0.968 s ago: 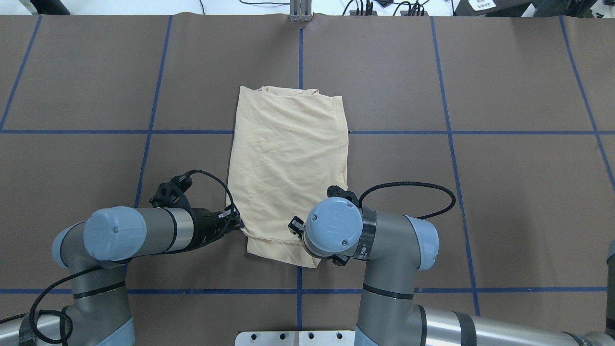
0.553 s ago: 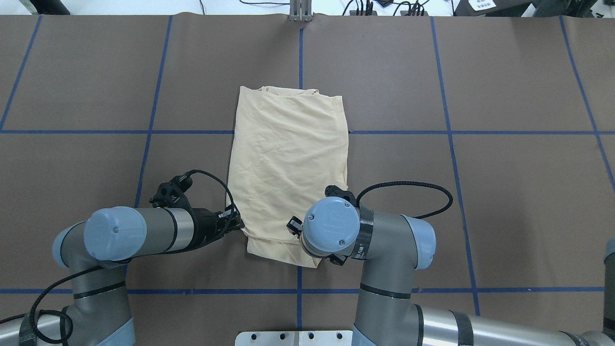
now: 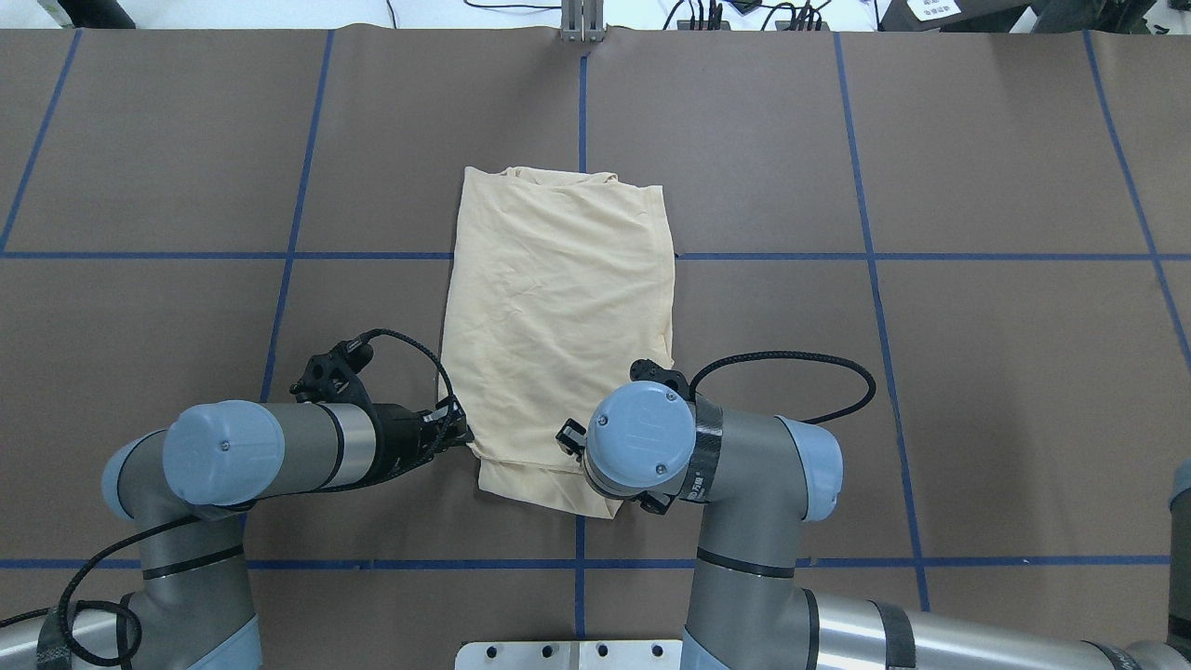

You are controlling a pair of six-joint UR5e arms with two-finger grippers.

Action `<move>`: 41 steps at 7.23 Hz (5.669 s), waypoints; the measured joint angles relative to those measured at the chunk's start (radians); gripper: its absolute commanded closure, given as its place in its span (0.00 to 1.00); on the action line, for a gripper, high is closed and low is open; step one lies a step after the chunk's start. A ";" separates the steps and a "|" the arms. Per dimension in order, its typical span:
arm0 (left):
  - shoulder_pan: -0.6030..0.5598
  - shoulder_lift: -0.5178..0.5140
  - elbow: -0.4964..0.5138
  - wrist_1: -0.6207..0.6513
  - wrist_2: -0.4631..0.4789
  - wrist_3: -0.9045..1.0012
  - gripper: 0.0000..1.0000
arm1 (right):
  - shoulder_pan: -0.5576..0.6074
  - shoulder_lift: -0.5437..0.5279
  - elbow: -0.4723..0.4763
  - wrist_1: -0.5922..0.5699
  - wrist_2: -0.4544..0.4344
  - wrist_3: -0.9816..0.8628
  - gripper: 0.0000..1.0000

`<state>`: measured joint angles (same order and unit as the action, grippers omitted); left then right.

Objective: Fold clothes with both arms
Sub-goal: 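Grip the near-end corners of the cream shirt with both grippers, then lift the near end with both grippers and fold it away from the robot, then lay the folded end down and open both grippers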

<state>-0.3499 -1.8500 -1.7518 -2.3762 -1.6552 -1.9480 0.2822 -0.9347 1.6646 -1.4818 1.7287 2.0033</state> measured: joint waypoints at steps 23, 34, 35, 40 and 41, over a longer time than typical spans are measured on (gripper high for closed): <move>-0.171 -0.110 -0.153 0.265 -0.170 -0.006 1.00 | 0.277 -0.064 0.168 0.004 0.227 -0.248 1.00; -0.359 -0.310 0.264 0.162 -0.192 0.145 1.00 | 0.386 0.186 -0.285 0.203 0.224 -0.284 1.00; -0.359 -0.330 0.307 0.135 -0.191 0.141 1.00 | 0.387 0.192 -0.308 0.221 0.224 -0.284 1.00; -0.359 -0.345 0.339 0.116 -0.187 0.141 0.01 | 0.387 0.208 -0.346 0.251 0.222 -0.286 0.00; -0.359 -0.346 0.339 0.116 -0.187 0.141 0.00 | 0.388 0.208 -0.347 0.253 0.218 -0.290 0.00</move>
<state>-0.7091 -2.1956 -1.4130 -2.2597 -1.8424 -1.8066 0.6699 -0.7265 1.3178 -1.2286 1.9470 1.7136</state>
